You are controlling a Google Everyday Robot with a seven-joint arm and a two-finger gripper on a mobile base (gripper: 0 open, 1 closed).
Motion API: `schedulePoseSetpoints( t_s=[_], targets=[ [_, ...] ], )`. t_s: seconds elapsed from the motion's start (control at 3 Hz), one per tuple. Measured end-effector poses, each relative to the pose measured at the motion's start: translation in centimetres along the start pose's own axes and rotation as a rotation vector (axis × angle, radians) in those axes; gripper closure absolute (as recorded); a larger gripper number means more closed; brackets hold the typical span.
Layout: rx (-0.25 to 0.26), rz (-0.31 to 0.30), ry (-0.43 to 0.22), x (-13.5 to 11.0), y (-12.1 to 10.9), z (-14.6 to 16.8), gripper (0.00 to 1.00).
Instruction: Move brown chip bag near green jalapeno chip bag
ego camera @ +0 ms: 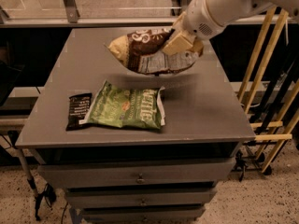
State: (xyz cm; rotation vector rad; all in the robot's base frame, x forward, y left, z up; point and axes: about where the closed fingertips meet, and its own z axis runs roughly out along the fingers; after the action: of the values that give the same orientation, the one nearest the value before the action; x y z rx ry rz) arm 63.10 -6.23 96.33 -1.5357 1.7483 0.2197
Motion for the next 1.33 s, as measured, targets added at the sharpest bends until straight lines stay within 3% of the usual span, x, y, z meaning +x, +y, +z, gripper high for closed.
schedulePoseSetpoints(
  t_s=[0.33, 0.67, 1.33],
  targets=[
    [-0.051, 0.145, -0.002, 1.78, 2.71, 0.75, 1.0],
    [-0.058, 0.153, 0.0, 1.83, 2.95, 0.98, 0.82],
    [-0.063, 0.149, 0.0, 1.65, 3.13, 1.26, 0.35]
  ],
)
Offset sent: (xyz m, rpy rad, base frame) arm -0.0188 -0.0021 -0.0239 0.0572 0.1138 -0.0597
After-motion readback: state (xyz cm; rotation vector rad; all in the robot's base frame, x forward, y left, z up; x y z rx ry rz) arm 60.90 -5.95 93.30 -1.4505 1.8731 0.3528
